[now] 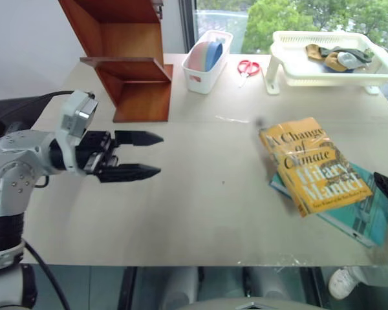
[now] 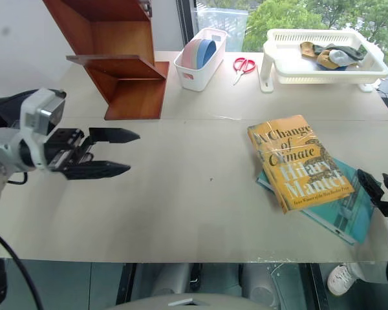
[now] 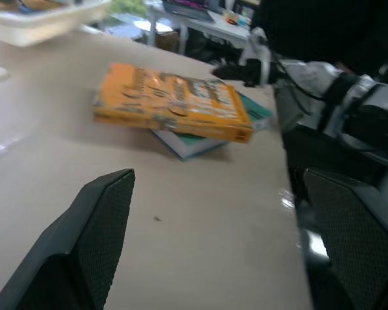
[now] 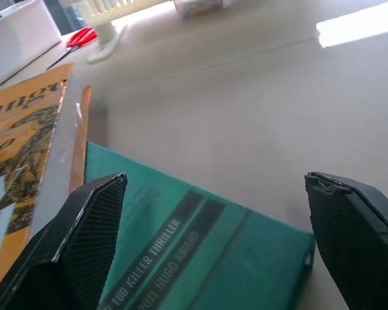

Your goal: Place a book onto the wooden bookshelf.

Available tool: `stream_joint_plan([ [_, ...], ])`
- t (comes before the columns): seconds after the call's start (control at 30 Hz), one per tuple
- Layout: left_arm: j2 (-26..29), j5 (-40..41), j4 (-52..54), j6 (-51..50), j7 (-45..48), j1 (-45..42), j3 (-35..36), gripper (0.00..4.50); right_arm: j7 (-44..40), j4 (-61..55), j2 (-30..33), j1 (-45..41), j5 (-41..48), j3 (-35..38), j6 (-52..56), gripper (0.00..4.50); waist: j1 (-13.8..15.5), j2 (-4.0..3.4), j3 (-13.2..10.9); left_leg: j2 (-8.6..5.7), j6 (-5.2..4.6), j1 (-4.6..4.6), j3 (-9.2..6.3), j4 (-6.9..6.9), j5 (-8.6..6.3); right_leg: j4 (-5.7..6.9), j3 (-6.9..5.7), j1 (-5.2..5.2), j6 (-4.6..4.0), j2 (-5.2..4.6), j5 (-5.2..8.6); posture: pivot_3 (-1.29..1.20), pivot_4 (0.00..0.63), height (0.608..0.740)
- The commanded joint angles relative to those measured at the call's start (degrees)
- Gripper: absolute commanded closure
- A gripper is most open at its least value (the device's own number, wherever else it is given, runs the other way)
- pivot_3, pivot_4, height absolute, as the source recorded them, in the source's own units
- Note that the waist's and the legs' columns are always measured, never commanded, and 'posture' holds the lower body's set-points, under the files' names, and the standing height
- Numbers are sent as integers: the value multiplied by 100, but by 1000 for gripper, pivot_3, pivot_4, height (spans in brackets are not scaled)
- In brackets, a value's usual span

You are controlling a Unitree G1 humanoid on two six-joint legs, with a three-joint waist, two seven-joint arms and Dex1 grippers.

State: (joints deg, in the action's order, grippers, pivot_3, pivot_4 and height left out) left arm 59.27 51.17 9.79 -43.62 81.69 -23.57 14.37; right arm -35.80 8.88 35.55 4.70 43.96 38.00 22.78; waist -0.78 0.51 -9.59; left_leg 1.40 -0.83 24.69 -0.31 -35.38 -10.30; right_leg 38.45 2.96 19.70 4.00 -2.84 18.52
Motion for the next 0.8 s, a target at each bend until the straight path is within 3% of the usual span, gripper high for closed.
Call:
stream_joint_plan([
  [0.03,65,3,110,143,10,-117,175,82,396,-25,-90,-239,118,35,378,0,-4,1,0,0,0,-2,1,-1,0,5,1,0,0,0,0,0,150,740],
  [0.17,63,-178,135,307,-45,48,158,82,1002,-345,-683,-370,775,106,1191,0,-19,10,5,13,1,-6,-1,-4,1,15,2,0,-3,16,1,0,150,740],
  [0.5,56,-141,296,294,-228,264,245,82,1178,-1446,-1827,-413,818,-1071,1456,0,-178,43,19,42,2,-19,16,0,0,18,16,4,-7,30,1,0,150,740],
  [0.8,139,-156,320,265,-268,414,352,82,1537,-1885,-2306,-693,913,-1563,1596,0,-163,41,18,68,4,-24,26,1,-2,28,32,11,-12,56,1,0,150,740],
])
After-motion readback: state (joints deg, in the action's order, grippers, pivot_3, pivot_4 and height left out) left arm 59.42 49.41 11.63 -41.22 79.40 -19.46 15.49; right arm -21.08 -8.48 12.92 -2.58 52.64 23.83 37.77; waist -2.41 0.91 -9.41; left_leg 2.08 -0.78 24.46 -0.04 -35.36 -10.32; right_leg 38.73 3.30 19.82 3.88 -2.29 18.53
